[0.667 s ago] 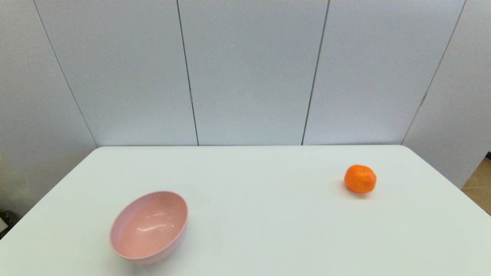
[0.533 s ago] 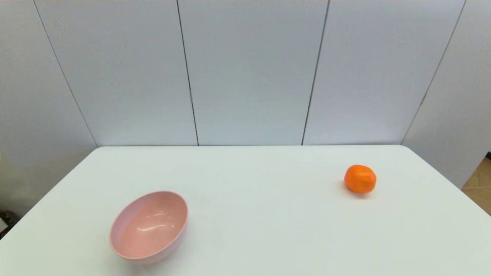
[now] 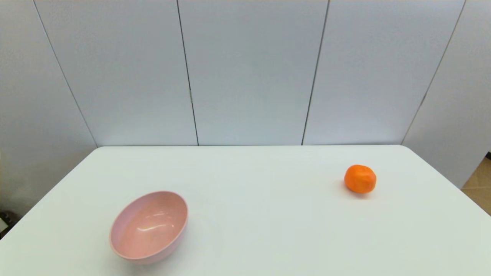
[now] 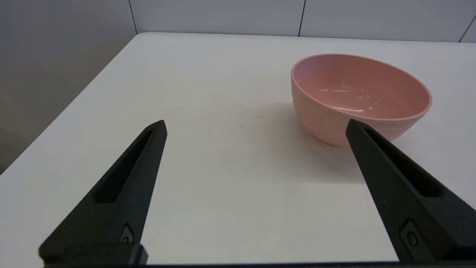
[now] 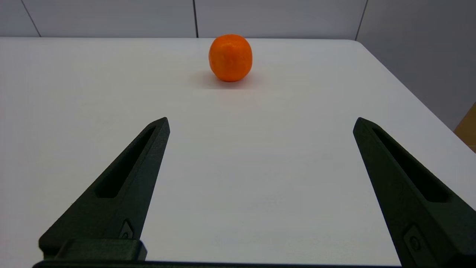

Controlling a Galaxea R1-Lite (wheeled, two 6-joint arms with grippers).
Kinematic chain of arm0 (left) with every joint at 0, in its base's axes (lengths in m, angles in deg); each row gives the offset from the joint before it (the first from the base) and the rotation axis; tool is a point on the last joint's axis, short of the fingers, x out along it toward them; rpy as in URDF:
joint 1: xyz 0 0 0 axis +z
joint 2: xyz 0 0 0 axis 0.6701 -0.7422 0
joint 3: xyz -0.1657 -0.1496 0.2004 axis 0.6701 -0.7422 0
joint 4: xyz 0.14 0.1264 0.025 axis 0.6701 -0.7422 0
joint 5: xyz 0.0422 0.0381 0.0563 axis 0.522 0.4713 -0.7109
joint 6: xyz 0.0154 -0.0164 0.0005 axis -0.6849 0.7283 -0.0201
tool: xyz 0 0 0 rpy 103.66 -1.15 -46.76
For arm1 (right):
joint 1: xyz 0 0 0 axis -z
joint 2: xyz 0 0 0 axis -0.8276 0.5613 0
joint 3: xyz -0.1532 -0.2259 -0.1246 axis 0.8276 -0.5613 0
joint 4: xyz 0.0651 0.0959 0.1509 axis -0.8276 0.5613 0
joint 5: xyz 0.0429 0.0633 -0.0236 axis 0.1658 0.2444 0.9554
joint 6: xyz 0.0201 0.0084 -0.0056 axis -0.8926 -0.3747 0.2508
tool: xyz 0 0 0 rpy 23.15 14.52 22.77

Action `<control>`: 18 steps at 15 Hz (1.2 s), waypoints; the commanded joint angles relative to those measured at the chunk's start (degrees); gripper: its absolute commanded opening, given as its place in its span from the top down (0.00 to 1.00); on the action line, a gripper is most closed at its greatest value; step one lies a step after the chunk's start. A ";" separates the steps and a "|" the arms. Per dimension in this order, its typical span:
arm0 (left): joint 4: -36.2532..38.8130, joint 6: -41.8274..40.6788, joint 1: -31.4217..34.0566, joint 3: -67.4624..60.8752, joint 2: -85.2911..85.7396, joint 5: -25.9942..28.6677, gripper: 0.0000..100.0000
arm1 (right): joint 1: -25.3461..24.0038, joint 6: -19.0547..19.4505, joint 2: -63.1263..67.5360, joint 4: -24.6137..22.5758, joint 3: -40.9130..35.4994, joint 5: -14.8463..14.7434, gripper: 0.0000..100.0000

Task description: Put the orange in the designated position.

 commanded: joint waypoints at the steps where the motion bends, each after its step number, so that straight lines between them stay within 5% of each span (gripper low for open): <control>1: 0.06 0.02 0.01 0.00 -0.07 0.00 0.00 | 0.00 0.04 0.01 -0.01 0.00 0.02 0.00; 13: -0.02 0.02 0.01 0.00 0.01 0.00 0.00 | 0.00 0.83 1.59 1.13 0.79 0.28 0.00; 18: -0.02 0.02 0.01 0.00 -0.07 0.00 0.00 | 0.00 1.18 9.59 6.66 10.37 0.46 0.00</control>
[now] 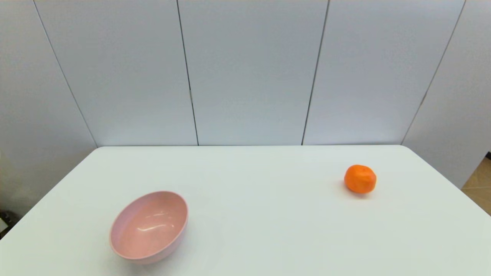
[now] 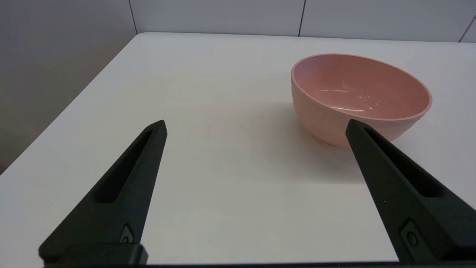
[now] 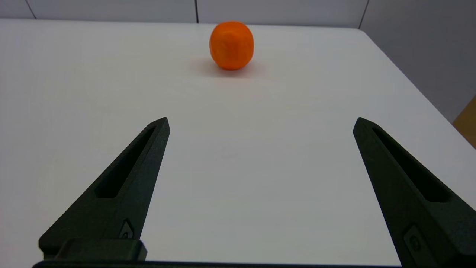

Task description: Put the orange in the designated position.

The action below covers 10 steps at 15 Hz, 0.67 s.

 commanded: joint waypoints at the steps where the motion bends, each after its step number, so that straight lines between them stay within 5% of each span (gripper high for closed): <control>1: -0.02 0.02 0.01 0.00 -0.07 0.00 0.00 | 0.00 0.20 9.50 2.08 9.09 0.27 0.00; 5: 0.06 0.02 0.01 0.00 -0.07 0.00 0.00 | 0.35 2.93 26.72 3.93 22.36 0.27 0.00; 10: -0.02 0.02 0.01 0.00 0.01 0.00 0.00 | 0.18 10.22 53.97 15.09 42.66 0.18 0.00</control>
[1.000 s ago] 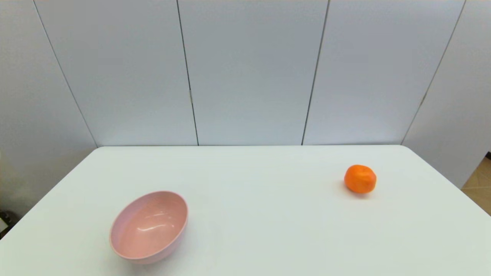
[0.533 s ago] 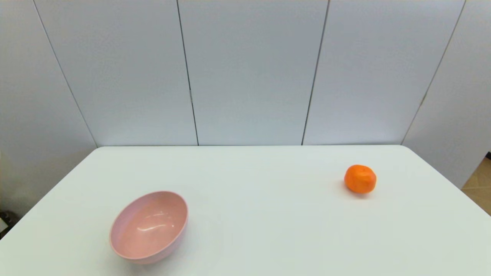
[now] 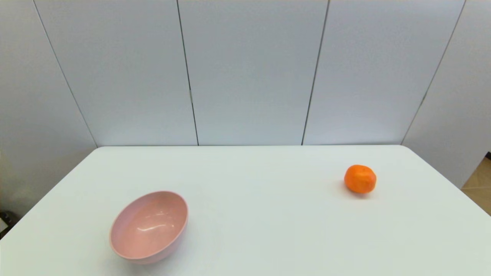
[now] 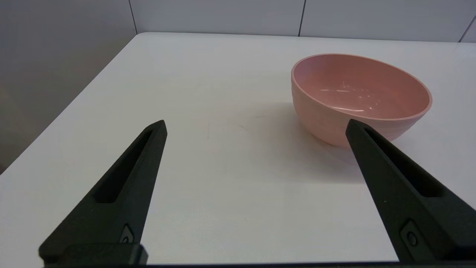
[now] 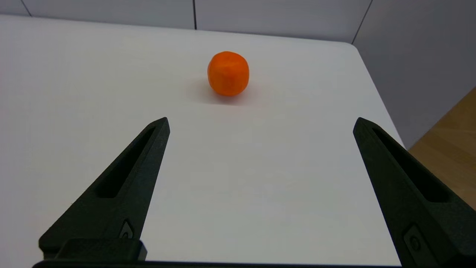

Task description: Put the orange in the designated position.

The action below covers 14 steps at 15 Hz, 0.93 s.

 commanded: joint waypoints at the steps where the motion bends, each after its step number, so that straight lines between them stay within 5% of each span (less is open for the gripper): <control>1: 0.06 0.02 -0.01 0.00 -0.07 0.00 0.00 | -0.12 8.86 29.25 8.19 17.25 -0.02 0.00; 3: -0.02 0.02 -0.01 0.00 -0.07 0.00 0.00 | -0.20 12.99 38.48 8.27 21.65 -0.02 0.00; 14: 0.06 0.02 -0.01 0.00 -0.07 0.00 0.00 | -1.61 13.51 68.28 8.98 41.95 0.07 0.00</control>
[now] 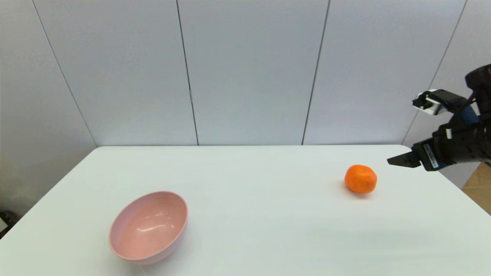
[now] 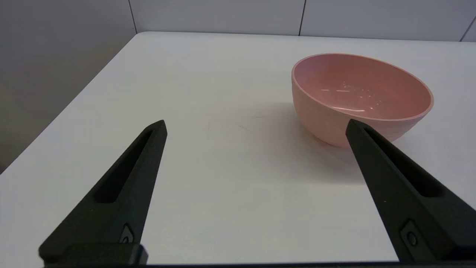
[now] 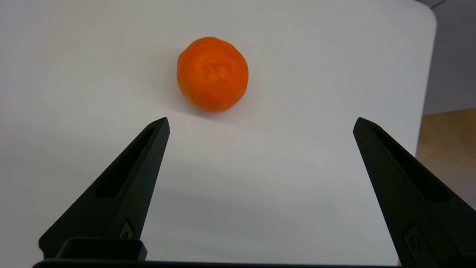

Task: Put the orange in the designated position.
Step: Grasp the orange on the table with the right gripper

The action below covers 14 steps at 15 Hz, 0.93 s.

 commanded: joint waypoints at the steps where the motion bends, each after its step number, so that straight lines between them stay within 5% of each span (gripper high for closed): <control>1: 0.00 0.04 0.01 0.00 0.01 0.00 0.00 | -0.81 0.18 9.55 0.35 5.71 0.36 0.00; 14: 0.09 0.04 0.01 0.00 0.01 0.00 0.00 | -3.80 -0.70 16.76 1.67 7.55 0.00 0.00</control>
